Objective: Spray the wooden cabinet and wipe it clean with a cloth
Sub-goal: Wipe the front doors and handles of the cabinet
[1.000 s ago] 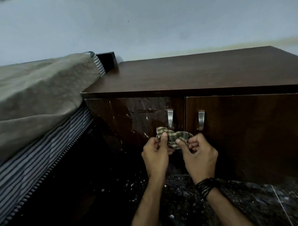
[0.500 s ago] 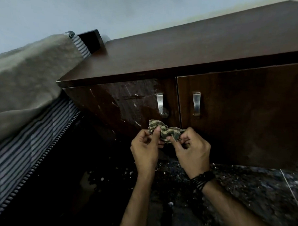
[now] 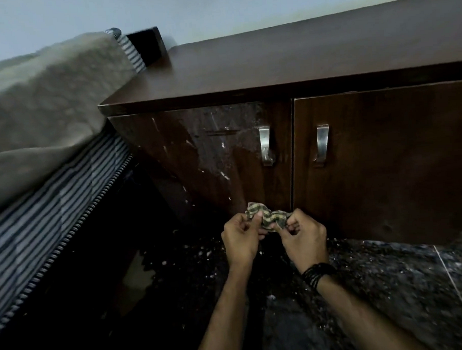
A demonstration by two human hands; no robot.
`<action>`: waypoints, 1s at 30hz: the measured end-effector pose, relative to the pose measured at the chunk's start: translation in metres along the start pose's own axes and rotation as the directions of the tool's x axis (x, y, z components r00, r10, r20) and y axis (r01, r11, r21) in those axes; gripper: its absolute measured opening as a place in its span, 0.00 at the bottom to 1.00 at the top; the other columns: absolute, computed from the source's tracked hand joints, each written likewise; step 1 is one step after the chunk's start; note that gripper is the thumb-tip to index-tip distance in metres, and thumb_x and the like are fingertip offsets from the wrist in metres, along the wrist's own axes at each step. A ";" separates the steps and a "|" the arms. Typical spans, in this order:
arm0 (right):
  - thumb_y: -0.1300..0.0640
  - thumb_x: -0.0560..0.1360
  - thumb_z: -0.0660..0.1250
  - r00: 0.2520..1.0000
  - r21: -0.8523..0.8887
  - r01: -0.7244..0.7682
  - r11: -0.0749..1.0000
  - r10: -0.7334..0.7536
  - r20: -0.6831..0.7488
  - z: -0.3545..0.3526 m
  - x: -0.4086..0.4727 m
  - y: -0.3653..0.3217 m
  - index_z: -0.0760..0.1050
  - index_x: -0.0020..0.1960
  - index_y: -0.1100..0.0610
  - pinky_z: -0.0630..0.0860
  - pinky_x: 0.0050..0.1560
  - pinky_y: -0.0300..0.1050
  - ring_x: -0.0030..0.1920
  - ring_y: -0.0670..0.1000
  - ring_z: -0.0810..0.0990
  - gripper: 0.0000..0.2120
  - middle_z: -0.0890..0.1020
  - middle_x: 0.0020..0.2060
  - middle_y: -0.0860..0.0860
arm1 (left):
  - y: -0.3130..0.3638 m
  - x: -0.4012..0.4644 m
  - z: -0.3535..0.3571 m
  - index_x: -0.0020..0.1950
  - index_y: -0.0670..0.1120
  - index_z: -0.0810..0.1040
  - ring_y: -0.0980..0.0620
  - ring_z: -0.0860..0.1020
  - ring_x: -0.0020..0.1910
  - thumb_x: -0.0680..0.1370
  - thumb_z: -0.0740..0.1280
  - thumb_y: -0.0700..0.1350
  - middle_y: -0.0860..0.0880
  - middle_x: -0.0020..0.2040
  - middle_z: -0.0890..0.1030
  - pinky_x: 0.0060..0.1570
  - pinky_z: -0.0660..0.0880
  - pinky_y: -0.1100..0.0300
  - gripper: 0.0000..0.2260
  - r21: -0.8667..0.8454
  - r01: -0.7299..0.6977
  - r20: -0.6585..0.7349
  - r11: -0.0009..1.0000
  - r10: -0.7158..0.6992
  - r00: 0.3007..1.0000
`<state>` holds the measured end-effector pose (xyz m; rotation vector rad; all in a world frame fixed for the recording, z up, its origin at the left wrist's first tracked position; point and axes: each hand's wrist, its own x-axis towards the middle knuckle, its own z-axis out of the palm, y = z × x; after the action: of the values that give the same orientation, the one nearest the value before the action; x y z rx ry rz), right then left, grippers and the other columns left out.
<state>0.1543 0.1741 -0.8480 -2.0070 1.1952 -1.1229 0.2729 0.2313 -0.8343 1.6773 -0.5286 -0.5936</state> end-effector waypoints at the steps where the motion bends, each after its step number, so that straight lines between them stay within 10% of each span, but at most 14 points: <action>1: 0.58 0.65 0.80 1.000 -0.008 -0.010 1.000 0.010 0.002 0.001 -0.002 0.002 0.66 0.33 0.54 0.76 0.32 0.48 0.31 0.48 0.75 0.20 0.75 0.30 0.47 | -0.005 0.000 0.001 0.41 0.40 0.79 0.48 0.85 0.33 0.77 0.73 0.48 0.43 0.34 0.85 0.36 0.83 0.54 0.12 0.005 0.014 0.000 1.000 -0.014 1.000; 20: 0.62 0.64 0.79 0.975 -0.114 -0.216 0.970 0.220 0.024 0.026 -0.024 0.027 0.68 0.32 0.53 0.65 0.33 0.36 0.30 0.47 0.73 0.19 0.74 0.28 0.45 | -0.073 0.003 0.021 0.39 0.48 0.79 0.44 0.85 0.35 0.79 0.70 0.48 0.44 0.35 0.85 0.36 0.83 0.49 0.09 -0.005 0.153 -0.030 0.988 -0.153 0.988; 26: 0.57 0.64 0.80 0.984 -0.064 -0.179 0.982 0.179 -0.007 0.036 -0.019 0.005 0.71 0.33 0.55 0.71 0.33 0.41 0.31 0.47 0.76 0.17 0.76 0.28 0.46 | -0.079 0.007 0.017 0.37 0.51 0.78 0.46 0.84 0.34 0.70 0.67 0.69 0.49 0.33 0.83 0.38 0.83 0.49 0.21 -0.087 0.120 -0.246 0.989 -0.138 0.959; 30: 0.56 0.66 0.79 0.993 -0.013 -0.103 0.995 0.103 0.055 0.052 -0.006 -0.023 0.71 0.33 0.54 0.71 0.32 0.34 0.31 0.43 0.76 0.16 0.76 0.29 0.45 | -0.061 0.022 0.000 0.35 0.44 0.79 0.46 0.78 0.33 0.77 0.70 0.52 0.44 0.34 0.82 0.39 0.78 0.47 0.15 -0.107 0.125 -0.415 0.986 -0.159 0.896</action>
<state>0.2071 0.1915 -0.8588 -1.9474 1.2629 -1.0060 0.2908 0.2282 -0.8960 1.7152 -0.0674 -0.3312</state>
